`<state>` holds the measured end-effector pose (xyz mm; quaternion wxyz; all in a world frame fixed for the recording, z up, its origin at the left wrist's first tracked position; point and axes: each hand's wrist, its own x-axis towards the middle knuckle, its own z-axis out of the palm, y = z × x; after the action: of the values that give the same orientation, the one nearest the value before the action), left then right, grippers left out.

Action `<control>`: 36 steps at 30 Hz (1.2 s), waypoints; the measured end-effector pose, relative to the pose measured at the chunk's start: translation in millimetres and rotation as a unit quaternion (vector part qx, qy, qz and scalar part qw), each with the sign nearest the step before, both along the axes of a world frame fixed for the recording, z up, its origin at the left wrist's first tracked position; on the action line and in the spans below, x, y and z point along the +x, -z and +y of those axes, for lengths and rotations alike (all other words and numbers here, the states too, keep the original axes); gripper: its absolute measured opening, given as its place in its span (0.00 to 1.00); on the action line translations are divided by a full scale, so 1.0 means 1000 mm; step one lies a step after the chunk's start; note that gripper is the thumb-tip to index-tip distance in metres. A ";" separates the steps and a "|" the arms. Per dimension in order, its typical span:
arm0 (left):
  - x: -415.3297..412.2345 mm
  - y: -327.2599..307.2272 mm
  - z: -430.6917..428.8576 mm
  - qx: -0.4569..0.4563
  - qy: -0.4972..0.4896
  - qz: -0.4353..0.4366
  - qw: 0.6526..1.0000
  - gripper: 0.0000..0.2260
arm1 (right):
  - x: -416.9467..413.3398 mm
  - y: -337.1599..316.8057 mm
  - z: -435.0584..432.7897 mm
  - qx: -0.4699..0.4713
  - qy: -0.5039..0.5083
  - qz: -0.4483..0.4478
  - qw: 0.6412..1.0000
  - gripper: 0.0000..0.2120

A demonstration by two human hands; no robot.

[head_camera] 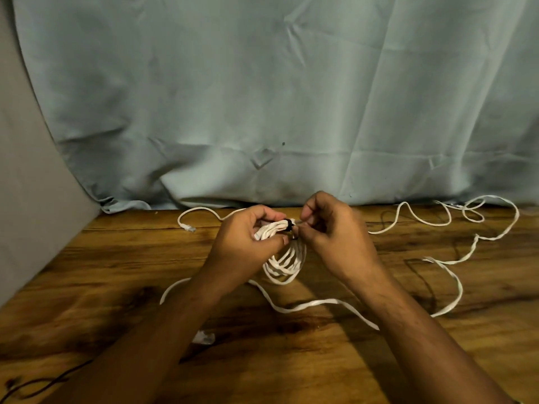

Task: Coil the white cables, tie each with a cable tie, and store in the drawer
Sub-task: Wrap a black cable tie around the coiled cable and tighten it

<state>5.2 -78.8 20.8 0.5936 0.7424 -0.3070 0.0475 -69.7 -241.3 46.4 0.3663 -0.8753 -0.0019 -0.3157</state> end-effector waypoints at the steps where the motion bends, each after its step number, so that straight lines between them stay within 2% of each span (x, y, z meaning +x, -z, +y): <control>1: 0.000 0.000 0.000 0.005 -0.002 -0.002 1.000 0.17 | -0.001 -0.001 0.000 -0.007 -0.005 0.002 1.000 0.12; 4: -0.003 0.000 -0.001 0.017 -0.027 -0.019 0.999 0.18 | -0.001 -0.001 0.001 -0.003 -0.020 0.006 1.000 0.12; 9: -0.012 -0.001 0.000 0.052 -0.106 -0.116 0.986 0.14 | 0.006 0.007 0.002 0.084 -0.052 0.031 0.995 0.10; 11: -0.012 -0.001 0.002 0.059 -0.116 -0.127 0.983 0.13 | 0.009 0.009 0.004 0.095 -0.060 0.038 0.993 0.10; 15: -0.010 0.000 0.003 0.035 -0.111 -0.099 0.988 0.11 | 0.008 0.008 0.007 0.203 -0.095 0.032 0.974 0.09; 23: -0.013 -0.004 0.001 -0.010 -0.117 -0.057 0.991 0.10 | 0.006 0.004 0.008 0.313 -0.123 0.051 0.940 0.08; 32: -0.017 -0.004 -0.001 -0.011 -0.096 -0.036 0.995 0.11 | 0.006 0.003 0.003 0.289 -0.102 0.081 0.949 0.06; 36: -0.017 -0.006 0.000 -0.023 -0.090 -0.025 0.995 0.11 | 0.006 0.002 0.004 0.257 -0.108 0.054 0.959 0.08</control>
<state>-11.3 -79.2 27.1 0.5959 0.7518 -0.2526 0.1265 -63.2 -237.5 44.3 0.6106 -0.7617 0.0046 -0.2166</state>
